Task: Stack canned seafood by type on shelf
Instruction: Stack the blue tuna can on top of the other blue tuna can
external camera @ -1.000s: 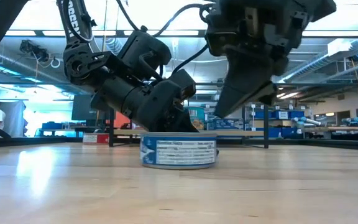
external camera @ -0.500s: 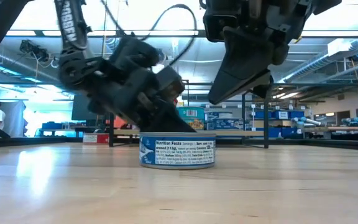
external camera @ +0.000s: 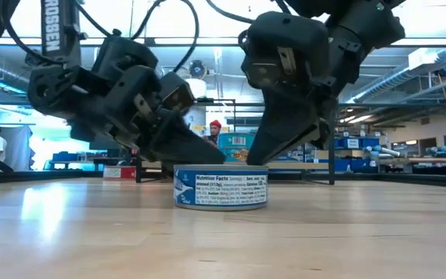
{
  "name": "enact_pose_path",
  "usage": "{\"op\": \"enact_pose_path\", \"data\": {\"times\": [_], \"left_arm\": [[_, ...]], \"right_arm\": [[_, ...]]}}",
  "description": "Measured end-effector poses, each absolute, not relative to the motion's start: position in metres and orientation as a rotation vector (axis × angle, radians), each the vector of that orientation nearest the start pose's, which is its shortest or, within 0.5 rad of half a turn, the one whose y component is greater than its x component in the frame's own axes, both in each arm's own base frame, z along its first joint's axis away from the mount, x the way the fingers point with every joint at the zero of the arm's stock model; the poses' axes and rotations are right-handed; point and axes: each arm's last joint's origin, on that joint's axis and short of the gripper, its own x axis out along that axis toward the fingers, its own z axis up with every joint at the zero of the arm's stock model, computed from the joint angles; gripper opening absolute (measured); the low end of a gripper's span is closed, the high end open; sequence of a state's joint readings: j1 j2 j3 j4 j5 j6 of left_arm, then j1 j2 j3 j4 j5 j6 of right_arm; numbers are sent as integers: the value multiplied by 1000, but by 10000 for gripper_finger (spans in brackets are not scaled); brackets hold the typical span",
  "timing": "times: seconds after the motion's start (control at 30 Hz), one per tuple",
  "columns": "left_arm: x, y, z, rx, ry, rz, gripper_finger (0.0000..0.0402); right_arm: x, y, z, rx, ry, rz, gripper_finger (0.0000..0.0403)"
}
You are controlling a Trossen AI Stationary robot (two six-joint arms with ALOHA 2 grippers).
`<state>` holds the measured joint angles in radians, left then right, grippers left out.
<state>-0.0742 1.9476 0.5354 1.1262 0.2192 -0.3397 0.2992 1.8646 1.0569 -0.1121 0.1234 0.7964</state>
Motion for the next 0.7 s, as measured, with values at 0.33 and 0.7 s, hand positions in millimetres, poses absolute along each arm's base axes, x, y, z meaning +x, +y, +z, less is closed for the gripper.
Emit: {"op": "enact_pose_path", "data": {"times": [0.33,0.7], "left_arm": [[308,-34,101,-358,304,-250,1],[309,-38,101,-354,312,-255,1]], "right_arm": [[345,96,147,570,930,-340,9],[336,91,156,511,958,-393,9]]}}
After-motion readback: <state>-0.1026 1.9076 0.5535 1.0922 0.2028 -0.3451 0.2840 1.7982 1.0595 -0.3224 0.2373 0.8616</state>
